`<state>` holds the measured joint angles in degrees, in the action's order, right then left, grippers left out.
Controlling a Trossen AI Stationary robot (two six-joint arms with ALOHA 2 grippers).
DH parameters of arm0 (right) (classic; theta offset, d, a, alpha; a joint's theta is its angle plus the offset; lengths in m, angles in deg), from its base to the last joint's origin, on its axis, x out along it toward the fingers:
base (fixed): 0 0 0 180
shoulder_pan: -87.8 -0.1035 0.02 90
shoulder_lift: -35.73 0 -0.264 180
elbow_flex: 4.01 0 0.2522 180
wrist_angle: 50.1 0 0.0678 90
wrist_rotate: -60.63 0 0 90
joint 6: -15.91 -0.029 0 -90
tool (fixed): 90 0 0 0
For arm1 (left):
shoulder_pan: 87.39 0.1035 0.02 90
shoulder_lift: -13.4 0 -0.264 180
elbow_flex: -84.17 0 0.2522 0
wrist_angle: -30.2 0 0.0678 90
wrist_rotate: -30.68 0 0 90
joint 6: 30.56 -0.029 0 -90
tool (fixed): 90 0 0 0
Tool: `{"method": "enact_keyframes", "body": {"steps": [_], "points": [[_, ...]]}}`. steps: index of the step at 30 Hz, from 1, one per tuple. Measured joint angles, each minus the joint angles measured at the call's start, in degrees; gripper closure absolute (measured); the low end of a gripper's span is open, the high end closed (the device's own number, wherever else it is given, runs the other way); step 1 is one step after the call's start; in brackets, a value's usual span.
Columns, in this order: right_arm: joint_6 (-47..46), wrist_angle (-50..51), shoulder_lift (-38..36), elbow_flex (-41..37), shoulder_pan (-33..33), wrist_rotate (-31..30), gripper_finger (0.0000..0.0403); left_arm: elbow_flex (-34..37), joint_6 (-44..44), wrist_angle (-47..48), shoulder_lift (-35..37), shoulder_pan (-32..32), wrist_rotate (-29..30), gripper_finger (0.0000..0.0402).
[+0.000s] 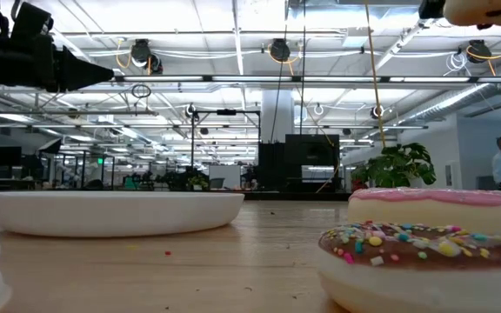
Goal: Pick & Place donuts
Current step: Put the large black donut on the gray plate
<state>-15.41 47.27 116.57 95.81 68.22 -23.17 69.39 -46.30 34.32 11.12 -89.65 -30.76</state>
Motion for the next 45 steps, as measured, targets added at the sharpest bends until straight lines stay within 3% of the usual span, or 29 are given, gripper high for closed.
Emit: {"method": "enact_keyframes", "body": {"steps": [19, 37, 45], "points": [[2.0, -7.2, 0.4, 0.0, 0.9, -1.5, 0.0377, 0.0, 0.0, -0.5, 0.0, 0.0, 0.0, 0.0360], [0.9, -7.1, 0.9, 0.0, 1.0, -0.4, 0.0381, 0.0, 0.0, -1.3, 0.0, 0.0, 0.0, 0.0360], [7.0, -7.4, 2.4, 0.0, 6.5, -3.8, 0.0382, 0.0, 0.2, -3.2, 0.0, 0.0, 0.0, 0.0360]]}}
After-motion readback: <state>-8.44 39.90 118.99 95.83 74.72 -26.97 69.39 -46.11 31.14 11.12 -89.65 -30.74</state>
